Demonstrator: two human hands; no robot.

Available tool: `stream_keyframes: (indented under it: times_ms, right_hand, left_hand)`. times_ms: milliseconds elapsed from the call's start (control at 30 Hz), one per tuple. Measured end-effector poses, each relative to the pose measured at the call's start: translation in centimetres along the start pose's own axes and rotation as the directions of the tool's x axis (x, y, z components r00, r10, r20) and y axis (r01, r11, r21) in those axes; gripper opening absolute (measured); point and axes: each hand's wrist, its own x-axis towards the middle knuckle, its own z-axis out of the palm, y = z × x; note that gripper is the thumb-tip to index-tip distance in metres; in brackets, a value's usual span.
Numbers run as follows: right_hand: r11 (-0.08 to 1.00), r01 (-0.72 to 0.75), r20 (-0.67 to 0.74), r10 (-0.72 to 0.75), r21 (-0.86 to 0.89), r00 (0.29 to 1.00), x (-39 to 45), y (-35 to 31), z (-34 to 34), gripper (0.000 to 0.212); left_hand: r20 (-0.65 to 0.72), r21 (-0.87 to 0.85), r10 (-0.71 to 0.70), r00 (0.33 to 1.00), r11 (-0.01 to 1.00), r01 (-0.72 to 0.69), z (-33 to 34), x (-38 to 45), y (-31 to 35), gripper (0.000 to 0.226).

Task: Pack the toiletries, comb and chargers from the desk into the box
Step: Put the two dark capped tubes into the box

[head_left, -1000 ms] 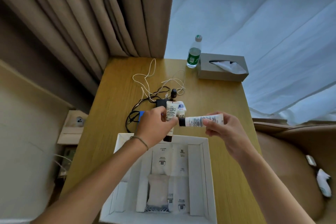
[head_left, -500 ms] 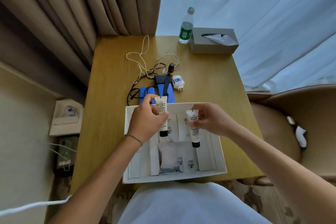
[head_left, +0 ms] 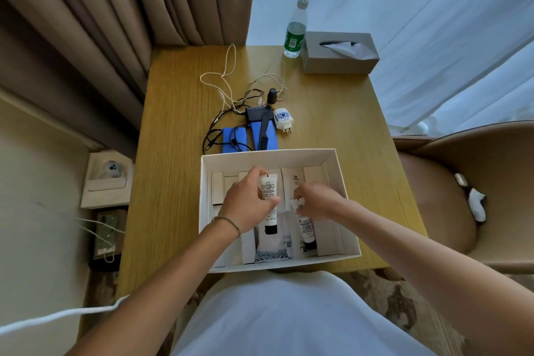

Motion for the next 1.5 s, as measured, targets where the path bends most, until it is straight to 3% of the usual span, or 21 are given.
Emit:
stream_keyframes:
  times_ms: [100,200,500,600,767,1000,1133,1333,1500]
  right_hand:
    - [0.991,0.009,-0.078,-0.02,-0.132,0.997,-0.3,0.2,0.5,0.021]
    - [0.974,0.03,-0.144,-0.064,-0.225,0.988,-0.6,0.3,0.7,0.024]
    - [0.944,0.065,-0.103,-0.103,-0.324,0.989,-1.1,0.0,0.3,0.009]
    - [0.933,0.067,-0.117,-0.116,-0.354,0.986,-1.4,0.1,-0.1,0.013]
    - [0.954,0.101,-0.227,-0.168,-0.281,0.959,-2.1,0.5,-0.8,0.018]
    - [0.977,0.1,-0.308,-0.156,-0.19,0.939,-2.4,0.6,-0.9,0.021]
    - [0.98,0.096,-0.319,-0.149,-0.176,0.936,-2.4,0.6,-0.9,0.02]
    - [0.983,0.104,-0.332,-0.15,-0.152,0.931,-2.4,0.5,-1.1,0.021]
    - [0.985,0.122,-0.354,-0.156,-0.119,0.922,-2.3,0.5,-1.3,0.016]
  left_hand:
    - [0.04,0.024,-0.029,0.999,0.999,0.029,0.4,0.0,-0.1,0.047]
    - [0.058,0.049,-0.052,0.997,0.998,0.049,1.0,0.1,0.1,0.047]
    - [0.156,0.14,-0.096,0.983,0.987,0.074,4.0,1.3,1.1,0.029]
    - [0.201,0.2,-0.122,0.972,0.976,0.081,5.2,2.0,1.1,0.023]
    - [0.221,0.273,-0.132,0.966,0.96,0.068,6.9,2.2,1.1,0.026]
    - [0.133,0.305,-0.12,0.984,0.95,0.074,7.7,1.8,0.6,0.026]
    - [0.068,0.412,-0.047,0.997,0.911,0.015,7.6,1.9,0.4,0.023]
    - [0.081,0.583,0.113,0.99,0.8,-0.139,8.0,2.0,-0.3,0.028]
    - [0.098,0.587,0.113,0.989,0.796,-0.149,7.8,1.7,-0.6,0.027]
